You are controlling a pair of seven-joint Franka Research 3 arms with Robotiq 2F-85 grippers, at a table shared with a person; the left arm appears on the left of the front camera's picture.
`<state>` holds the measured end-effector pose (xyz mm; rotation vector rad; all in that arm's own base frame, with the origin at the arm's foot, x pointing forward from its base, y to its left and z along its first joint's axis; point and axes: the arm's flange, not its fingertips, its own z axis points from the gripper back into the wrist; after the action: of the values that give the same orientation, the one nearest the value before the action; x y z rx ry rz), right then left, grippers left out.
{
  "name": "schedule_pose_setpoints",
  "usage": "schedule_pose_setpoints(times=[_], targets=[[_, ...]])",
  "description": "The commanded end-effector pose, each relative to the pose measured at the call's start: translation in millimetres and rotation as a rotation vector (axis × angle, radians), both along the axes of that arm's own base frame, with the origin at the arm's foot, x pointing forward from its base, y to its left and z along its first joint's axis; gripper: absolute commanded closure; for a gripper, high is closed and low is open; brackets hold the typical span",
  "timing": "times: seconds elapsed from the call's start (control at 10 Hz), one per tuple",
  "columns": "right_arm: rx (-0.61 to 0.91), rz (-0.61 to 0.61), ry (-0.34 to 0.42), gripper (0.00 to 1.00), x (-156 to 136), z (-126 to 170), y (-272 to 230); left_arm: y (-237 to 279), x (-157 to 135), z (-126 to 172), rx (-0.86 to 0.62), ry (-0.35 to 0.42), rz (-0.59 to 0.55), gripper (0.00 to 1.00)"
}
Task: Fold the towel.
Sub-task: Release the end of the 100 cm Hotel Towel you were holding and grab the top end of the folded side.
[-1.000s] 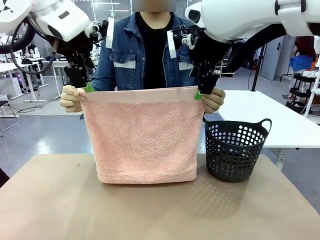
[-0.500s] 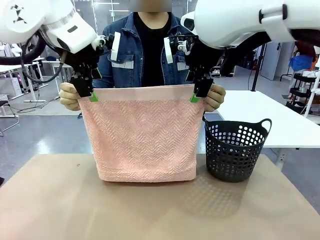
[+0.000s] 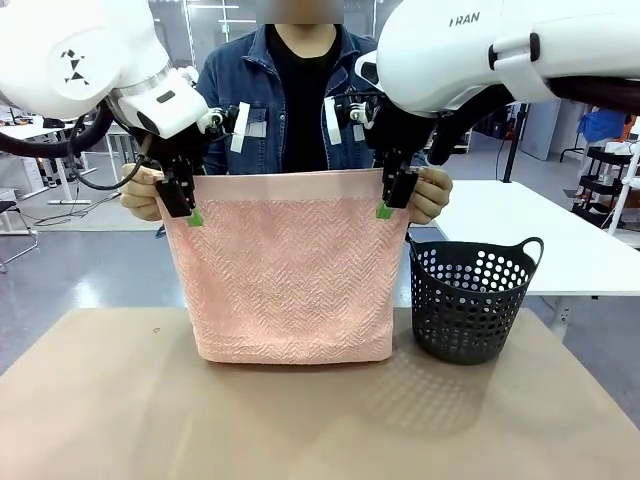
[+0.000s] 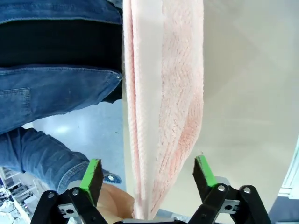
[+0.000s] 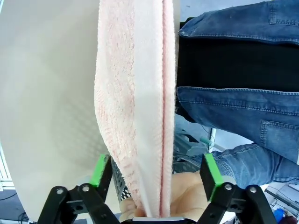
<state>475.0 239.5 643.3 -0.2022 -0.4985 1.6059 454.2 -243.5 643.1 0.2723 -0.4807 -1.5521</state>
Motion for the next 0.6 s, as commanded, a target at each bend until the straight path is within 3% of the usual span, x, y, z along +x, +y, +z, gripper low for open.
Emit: schedule_pose_setpoints(times=[0.0,0.1,0.2,0.5], targets=[[-0.003,-0.027,0.009,0.47,2.7,-2.6,0.9,4.8,3.5,0.2,-0.018,0.028,-0.016,0.57],[-0.013,-0.007,0.003,0.81,4.1,-4.4,0.8,5.4,4.1,-1.0,-0.012,0.026,-0.015,0.69],[-0.017,-0.009,0.004,1.00,4.3,-4.7,1.8,6.2,3.6,-2.3,0.001,0.032,-0.012,1.00],[-0.017,-0.017,0.009,0.97,4.1,-2.6,2.8,7.0,3.1,-3.6,0.002,0.039,-0.003,0.97]])
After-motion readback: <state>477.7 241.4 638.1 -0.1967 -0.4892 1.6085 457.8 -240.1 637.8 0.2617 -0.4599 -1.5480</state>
